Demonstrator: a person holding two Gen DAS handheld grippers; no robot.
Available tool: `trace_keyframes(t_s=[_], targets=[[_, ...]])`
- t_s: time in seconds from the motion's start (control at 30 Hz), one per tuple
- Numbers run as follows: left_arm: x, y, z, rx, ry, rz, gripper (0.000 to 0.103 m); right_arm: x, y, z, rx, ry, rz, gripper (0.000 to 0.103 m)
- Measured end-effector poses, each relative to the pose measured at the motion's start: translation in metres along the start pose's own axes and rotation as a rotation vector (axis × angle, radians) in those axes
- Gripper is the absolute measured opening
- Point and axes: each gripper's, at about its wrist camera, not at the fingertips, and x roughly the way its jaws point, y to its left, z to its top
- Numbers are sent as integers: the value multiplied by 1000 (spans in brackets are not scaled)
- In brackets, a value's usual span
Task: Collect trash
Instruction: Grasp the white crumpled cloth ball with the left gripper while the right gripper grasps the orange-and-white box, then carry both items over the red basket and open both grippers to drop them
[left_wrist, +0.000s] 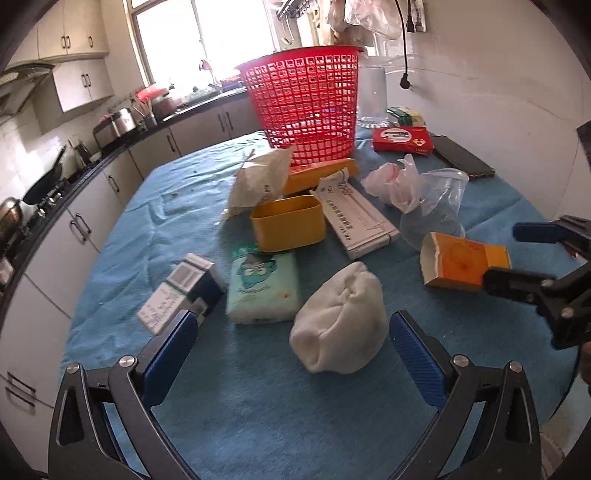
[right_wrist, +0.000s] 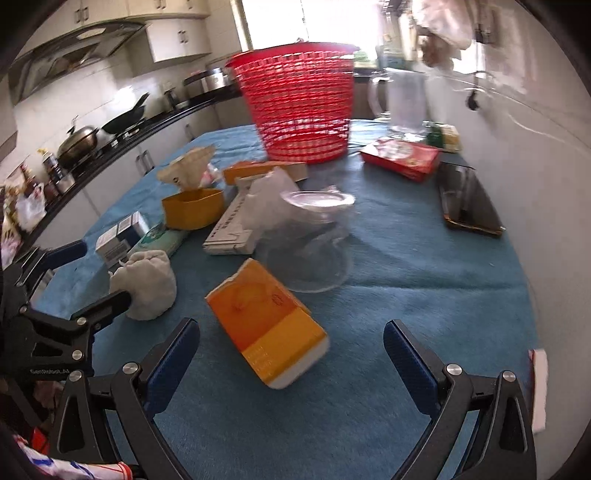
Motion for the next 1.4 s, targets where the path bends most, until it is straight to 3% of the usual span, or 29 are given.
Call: trace_keyframes(t_s=[0.13,0.23,0.3,0.47,0.83,0.9,0.93,1.07,1.4], targets=[[10,-3,5,1,20,-70,97,14,-4,5,10,34,36,96],[18,-6,5,2,57,-115,79,22,-8,8,20,57,48,91],[25,-8,5,-1,94,-156,54,27,-10,9,30,74,61,90],[28,-5,4,-47,114,-194,42,30,-9,10,30,79,81,87],[-3,21,-6,-131,122,-178,40,31,12,8,-40,84,93,85],[-12,25,-7,-138,117,-170,40,32,15,7,-52,88,84,74],[-18,28,-8,-141,113,-169,40,33,17,7,-54,98,79,64],[-43,36,-4,-138,76,-158,40,27,16,6,-35,112,95,53],[-76,57,51,-130,-3,-157,40,-24,5,19,61,26,182,51]])
